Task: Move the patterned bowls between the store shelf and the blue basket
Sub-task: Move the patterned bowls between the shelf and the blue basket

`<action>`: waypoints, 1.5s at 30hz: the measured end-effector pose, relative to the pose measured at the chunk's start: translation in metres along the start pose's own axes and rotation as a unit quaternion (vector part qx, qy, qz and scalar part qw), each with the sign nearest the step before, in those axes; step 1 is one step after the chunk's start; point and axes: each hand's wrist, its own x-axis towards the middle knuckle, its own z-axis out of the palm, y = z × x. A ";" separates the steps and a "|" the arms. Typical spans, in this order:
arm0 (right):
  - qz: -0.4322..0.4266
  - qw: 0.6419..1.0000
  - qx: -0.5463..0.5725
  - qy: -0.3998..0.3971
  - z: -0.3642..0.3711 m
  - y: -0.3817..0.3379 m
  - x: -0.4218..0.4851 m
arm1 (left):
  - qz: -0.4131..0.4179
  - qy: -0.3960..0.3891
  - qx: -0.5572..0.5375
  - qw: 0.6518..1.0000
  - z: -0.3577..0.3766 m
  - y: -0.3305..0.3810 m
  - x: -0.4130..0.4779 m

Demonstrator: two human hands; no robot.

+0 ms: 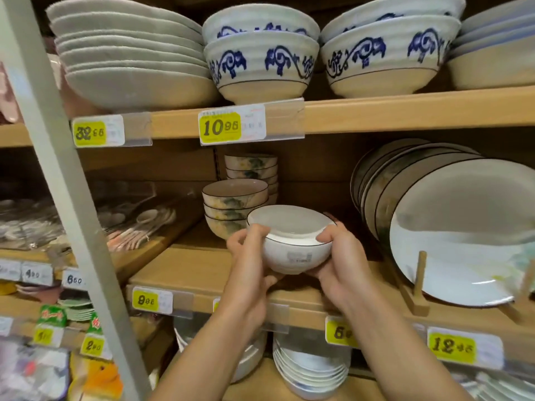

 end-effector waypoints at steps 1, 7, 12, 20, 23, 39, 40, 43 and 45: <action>0.028 0.999 0.016 -0.010 -0.004 -0.006 0.006 | -0.033 -0.013 0.004 0.999 -0.008 0.008 0.005; 0.194 0.961 -0.031 -0.194 -0.008 -0.024 0.019 | -0.231 -0.145 0.071 0.959 -0.035 0.041 0.027; 0.095 0.992 -0.017 -0.078 -0.012 -0.011 0.013 | -0.155 -0.068 0.058 0.984 -0.035 0.030 0.027; -0.077 0.995 -0.060 0.036 0.017 0.014 -0.009 | -0.004 -0.095 0.129 0.987 -0.034 0.023 0.014; -0.050 0.997 0.001 0.056 0.037 -0.002 0.005 | 0.084 -0.096 0.211 0.969 -0.034 0.037 0.020; -0.182 0.978 -0.100 0.025 0.143 -0.006 0.113 | 0.156 0.012 0.246 0.957 -0.052 0.111 0.137; -0.189 0.975 -0.119 0.020 0.143 -0.006 0.119 | 0.173 0.015 0.245 0.954 -0.051 0.113 0.145; -0.188 0.960 -0.203 0.032 0.139 -0.002 0.146 | 0.200 0.003 0.237 0.951 -0.055 0.107 0.164; -0.169 0.948 -0.264 0.046 0.133 0.005 0.158 | 0.198 -0.003 0.254 0.947 -0.062 0.096 0.170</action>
